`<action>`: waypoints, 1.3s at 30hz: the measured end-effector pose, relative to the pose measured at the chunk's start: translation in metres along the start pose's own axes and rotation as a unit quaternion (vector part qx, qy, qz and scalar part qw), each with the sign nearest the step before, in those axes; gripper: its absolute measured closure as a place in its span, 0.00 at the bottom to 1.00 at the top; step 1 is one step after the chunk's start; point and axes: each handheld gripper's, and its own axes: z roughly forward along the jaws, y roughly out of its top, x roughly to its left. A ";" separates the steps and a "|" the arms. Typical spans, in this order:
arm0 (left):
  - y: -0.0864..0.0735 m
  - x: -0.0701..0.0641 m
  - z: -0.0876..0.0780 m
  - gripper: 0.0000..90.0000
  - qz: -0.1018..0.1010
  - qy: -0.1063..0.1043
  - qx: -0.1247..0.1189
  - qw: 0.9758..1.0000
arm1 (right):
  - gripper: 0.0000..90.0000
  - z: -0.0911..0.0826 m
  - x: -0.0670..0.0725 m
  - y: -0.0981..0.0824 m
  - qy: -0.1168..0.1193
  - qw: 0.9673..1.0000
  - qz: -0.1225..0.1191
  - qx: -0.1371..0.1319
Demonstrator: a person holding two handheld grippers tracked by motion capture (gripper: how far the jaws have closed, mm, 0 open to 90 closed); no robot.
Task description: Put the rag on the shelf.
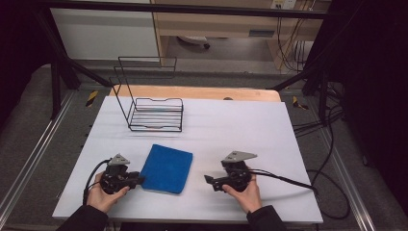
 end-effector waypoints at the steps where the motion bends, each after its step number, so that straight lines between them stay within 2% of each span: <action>1: 0.000 -0.001 0.000 0.74 0.001 0.001 0.001 1.000 | 0.18 0.005 0.007 0.002 0.001 1.000 -0.006 0.003; 2: 0.000 -0.001 0.000 0.75 0.000 0.001 0.001 1.000 | 0.20 0.010 0.014 0.003 0.005 1.000 -0.011 0.007; 3: 0.000 -0.002 0.001 0.75 0.000 0.002 0.000 1.000 | 0.20 0.010 0.014 0.003 0.005 1.000 -0.011 0.007; 4: 0.000 -0.002 0.001 0.76 0.000 0.002 -0.001 1.000 | 0.23 0.019 0.024 0.005 0.011 1.000 -0.015 0.012; 6: 0.000 -0.003 0.002 0.77 0.000 0.001 -0.002 1.000 | 0.25 0.023 0.029 0.006 0.013 1.000 -0.013 0.013; 7: -0.001 -0.003 0.002 0.79 0.002 0.001 -0.002 1.000 | 0.28 0.031 0.037 0.007 0.021 1.000 -0.008 0.014; 11: -0.001 -0.005 0.003 0.83 0.002 -0.001 -0.004 1.000 | 0.35 0.039 0.046 0.007 0.022 1.000 -0.009 0.015; 13: -0.001 -0.005 0.003 0.86 0.001 -0.002 -0.005 1.000 | 0.38 0.043 0.052 0.009 0.029 0.999 0.000 0.015; 19: -0.002 -0.007 0.003 0.92 0.002 0.000 -0.006 1.000 | 0.43 0.057 0.068 0.008 0.021 0.999 0.001 0.029; 23: -0.001 -0.009 0.003 0.94 0.005 0.006 -0.005 1.000 | 0.50 0.065 0.073 0.006 0.014 0.999 0.005 0.034; 27: -0.001 -0.008 0.003 0.95 -0.005 0.002 -0.005 1.000 | 0.57 0.071 0.078 0.002 0.009 0.999 0.005 0.035; 33: -0.001 -0.006 0.001 0.96 -0.021 -0.007 -0.001 1.000 | 0.76 0.071 0.080 0.000 0.001 0.999 0.020 0.030; 34: -0.001 -0.006 0.000 0.96 -0.023 -0.008 0.000 1.000 | 0.81 0.072 0.081 0.000 0.003 0.999 0.022 0.031; 35: -0.001 -0.006 -0.001 0.96 -0.025 -0.010 0.002 1.000 | 0.90 0.072 0.080 0.001 0.013 0.999 0.029 0.034; 39: -0.003 -0.007 -0.004 0.96 -0.033 -0.016 0.001 0.999 | 0.94 0.070 0.079 0.003 0.020 0.999 0.031 0.035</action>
